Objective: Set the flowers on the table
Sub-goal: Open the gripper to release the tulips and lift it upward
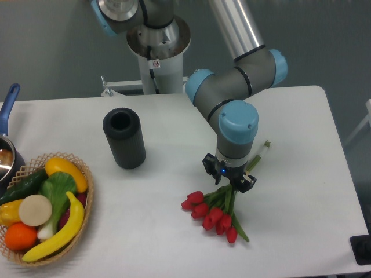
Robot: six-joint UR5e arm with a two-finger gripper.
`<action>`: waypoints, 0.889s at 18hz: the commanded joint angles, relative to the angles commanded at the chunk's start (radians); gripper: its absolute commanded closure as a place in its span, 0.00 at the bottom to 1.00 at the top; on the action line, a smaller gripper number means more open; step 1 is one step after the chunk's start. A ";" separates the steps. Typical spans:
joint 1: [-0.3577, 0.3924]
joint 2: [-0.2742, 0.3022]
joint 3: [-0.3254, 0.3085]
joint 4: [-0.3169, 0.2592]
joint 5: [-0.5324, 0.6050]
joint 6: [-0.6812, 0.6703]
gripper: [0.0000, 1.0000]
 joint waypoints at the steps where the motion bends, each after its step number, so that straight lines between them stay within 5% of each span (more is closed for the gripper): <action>1: 0.002 0.014 -0.005 0.002 0.002 0.000 0.00; 13: 0.086 0.086 0.015 -0.020 -0.002 0.144 0.00; 16: 0.104 0.098 0.066 -0.134 0.000 0.228 0.00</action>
